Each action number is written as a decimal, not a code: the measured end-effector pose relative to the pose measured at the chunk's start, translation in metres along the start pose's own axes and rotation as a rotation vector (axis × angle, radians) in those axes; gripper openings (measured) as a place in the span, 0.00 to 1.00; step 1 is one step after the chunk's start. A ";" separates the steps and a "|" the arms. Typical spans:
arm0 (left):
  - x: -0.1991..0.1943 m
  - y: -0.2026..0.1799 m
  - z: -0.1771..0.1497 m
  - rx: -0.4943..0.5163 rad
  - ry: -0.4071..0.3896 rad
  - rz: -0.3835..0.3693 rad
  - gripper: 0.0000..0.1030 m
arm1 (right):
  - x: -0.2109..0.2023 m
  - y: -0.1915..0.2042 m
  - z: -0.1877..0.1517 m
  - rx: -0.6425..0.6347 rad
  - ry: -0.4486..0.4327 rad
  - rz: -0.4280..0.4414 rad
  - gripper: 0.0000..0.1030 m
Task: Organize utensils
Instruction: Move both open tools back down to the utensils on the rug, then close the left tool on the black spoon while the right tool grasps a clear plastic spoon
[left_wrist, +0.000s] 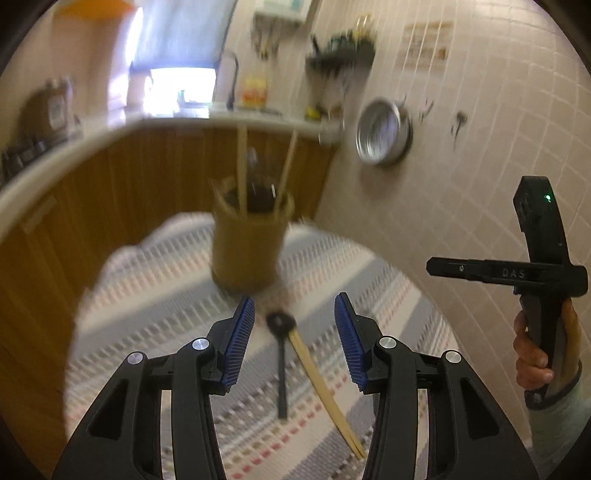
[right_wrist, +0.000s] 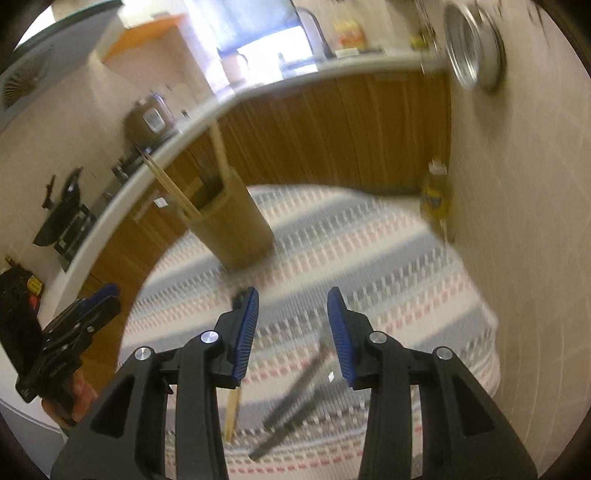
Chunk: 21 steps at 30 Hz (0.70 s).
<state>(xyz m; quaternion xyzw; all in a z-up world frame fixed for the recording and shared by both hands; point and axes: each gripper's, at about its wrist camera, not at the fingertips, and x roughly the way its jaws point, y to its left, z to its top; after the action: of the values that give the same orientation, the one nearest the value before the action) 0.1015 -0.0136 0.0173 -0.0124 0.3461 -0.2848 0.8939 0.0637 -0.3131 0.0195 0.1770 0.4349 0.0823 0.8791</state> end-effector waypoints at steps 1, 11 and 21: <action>0.014 0.004 -0.004 -0.012 0.039 -0.022 0.43 | 0.006 -0.004 -0.005 0.011 0.019 0.003 0.35; 0.103 0.012 -0.015 0.015 0.237 0.020 0.43 | 0.060 -0.026 -0.022 0.033 0.132 -0.020 0.35; 0.151 0.016 -0.006 0.019 0.335 0.077 0.43 | 0.094 -0.043 -0.015 0.048 0.213 0.007 0.35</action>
<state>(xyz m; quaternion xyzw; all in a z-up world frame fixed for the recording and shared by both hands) 0.1964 -0.0769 -0.0831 0.0568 0.4875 -0.2518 0.8341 0.1085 -0.3210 -0.0739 0.1898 0.5271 0.0933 0.8231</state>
